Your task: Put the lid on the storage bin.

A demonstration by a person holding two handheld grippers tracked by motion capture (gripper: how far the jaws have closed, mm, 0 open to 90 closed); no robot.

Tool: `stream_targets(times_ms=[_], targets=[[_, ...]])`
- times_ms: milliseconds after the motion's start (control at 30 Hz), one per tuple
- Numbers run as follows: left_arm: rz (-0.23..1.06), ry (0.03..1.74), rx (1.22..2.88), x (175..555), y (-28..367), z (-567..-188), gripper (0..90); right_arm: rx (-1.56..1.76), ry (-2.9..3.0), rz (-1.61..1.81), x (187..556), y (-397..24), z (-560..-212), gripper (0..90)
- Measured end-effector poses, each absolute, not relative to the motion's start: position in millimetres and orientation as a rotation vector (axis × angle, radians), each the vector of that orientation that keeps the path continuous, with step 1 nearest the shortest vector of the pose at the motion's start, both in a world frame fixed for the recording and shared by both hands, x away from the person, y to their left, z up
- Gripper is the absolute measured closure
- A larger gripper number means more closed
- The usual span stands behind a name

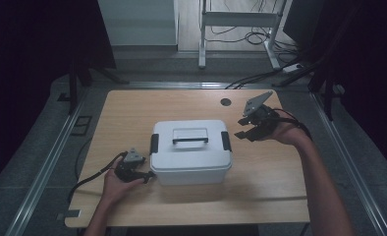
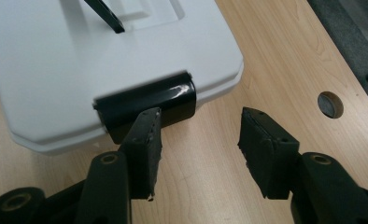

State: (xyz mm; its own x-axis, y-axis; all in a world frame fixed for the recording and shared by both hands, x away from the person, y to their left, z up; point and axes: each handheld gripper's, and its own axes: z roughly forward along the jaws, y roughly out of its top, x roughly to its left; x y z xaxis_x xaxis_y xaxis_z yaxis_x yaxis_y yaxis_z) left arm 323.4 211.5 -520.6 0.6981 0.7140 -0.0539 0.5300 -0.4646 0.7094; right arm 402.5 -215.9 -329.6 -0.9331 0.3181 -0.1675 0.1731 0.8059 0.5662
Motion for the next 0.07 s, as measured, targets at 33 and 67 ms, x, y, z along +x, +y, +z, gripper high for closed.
stream_targets(times_ms=[33,67], targets=[[0.325,0.945,2.177,323.4,211.5,-520.7,28.2,0.381,2.735,0.827,402.6,-216.5,-330.3,46.8],[0.325,0.945,2.177,323.5,211.5,-520.7,28.2,0.385,2.729,0.834,402.6,-217.0,-330.7,45.8]])
